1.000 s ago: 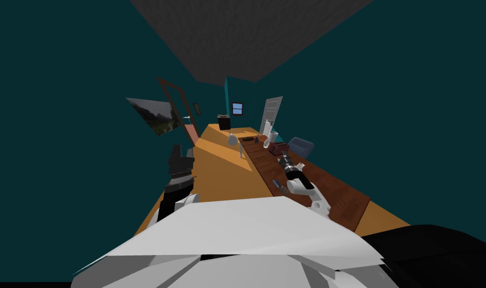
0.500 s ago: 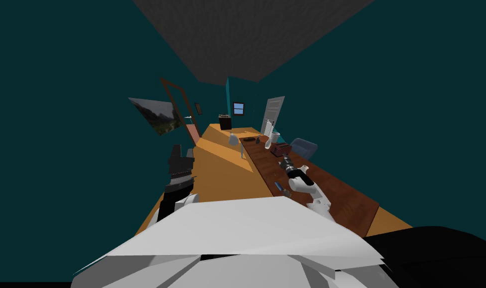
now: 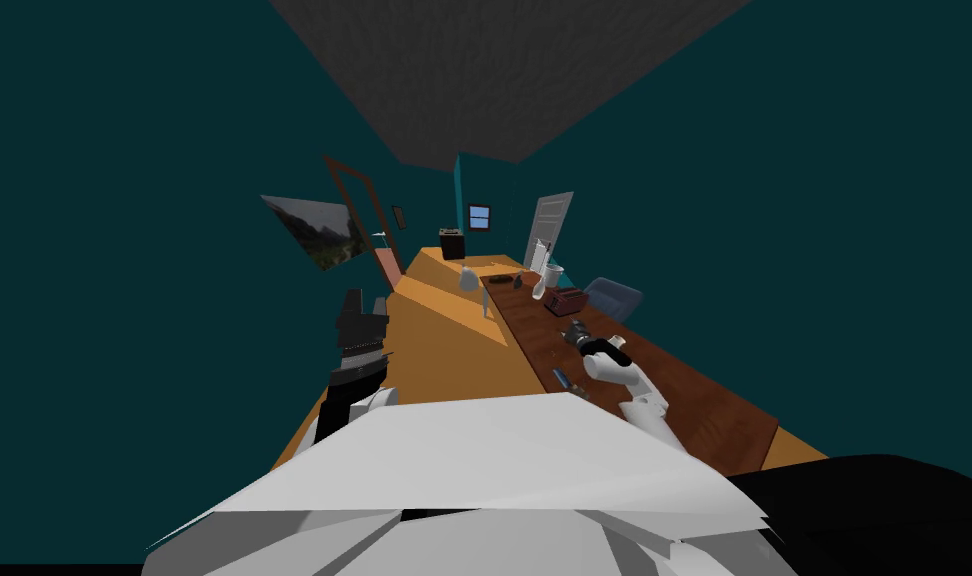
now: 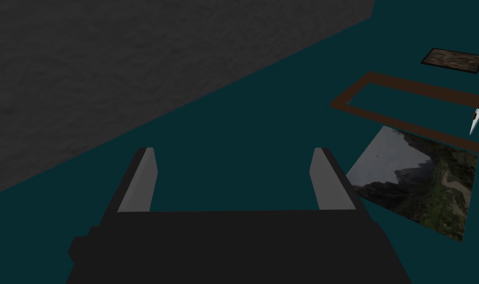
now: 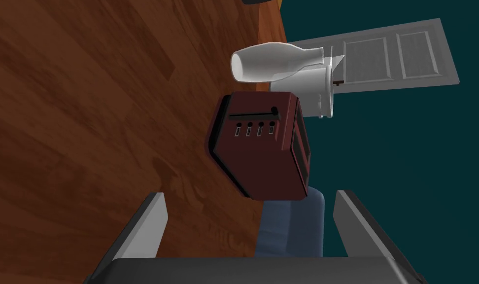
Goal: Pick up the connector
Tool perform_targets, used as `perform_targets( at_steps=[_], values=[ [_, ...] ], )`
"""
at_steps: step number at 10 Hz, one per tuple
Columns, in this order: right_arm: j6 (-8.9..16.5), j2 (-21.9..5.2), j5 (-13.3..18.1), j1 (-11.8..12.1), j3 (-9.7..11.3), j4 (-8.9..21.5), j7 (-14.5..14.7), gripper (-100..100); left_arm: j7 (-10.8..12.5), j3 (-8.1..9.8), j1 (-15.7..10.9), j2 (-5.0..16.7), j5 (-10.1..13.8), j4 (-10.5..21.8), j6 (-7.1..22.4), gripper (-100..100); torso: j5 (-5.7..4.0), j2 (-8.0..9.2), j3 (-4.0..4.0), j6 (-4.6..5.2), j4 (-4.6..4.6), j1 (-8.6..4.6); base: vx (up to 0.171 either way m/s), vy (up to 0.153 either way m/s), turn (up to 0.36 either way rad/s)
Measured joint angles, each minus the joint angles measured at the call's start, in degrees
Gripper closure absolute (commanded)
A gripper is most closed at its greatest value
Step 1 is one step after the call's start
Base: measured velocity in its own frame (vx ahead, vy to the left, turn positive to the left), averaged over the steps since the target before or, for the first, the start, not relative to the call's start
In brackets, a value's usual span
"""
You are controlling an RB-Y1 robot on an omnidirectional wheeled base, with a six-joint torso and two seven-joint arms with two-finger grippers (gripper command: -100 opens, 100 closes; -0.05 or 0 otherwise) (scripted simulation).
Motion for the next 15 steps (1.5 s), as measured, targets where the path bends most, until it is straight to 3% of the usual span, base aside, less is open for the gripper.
perform_targets(
  at_steps=[3,5,9,15],
  values=[
    [5.0,-2.9,-4.2,-1.7,-1.5,5.0,-1.8,-100,0.0,0.0,0.0,0.0,0.0,0.0,0.0,0,0.01,-0.07,-0.04,-0.01,-0.01,0.0,0.049,0.003,0.026],
    [8.3,-3.0,-4.6,-2.3,-2.0,7.0,-2.6,-100,0.0,0.0,0.0,0.0,0.0,0.0,0.0,0,0.0,0.05,0.02,0.0,0.01,0.0,0.023,-0.004,0.017],
    [14.6,-6.2,-9.9,-3.9,-3.6,13.9,-4.1,-100,0.0,0.0,0.0,0.0,0.0,0.0,0.0,0,0.0,0.0,-0.01,0.01,0.0,-0.01,0.034,-0.001,0.018],
    [23.0,-8.3,-13.4,-5.9,-5.2,21.2,-6.3,-100,0.0,0.0,0.0,0.0,0.0,0.0,0.0,0,0.0,0.04,0.02,0.0,0.01,-0.01,0.029,-0.001,0.016]
  ],
)
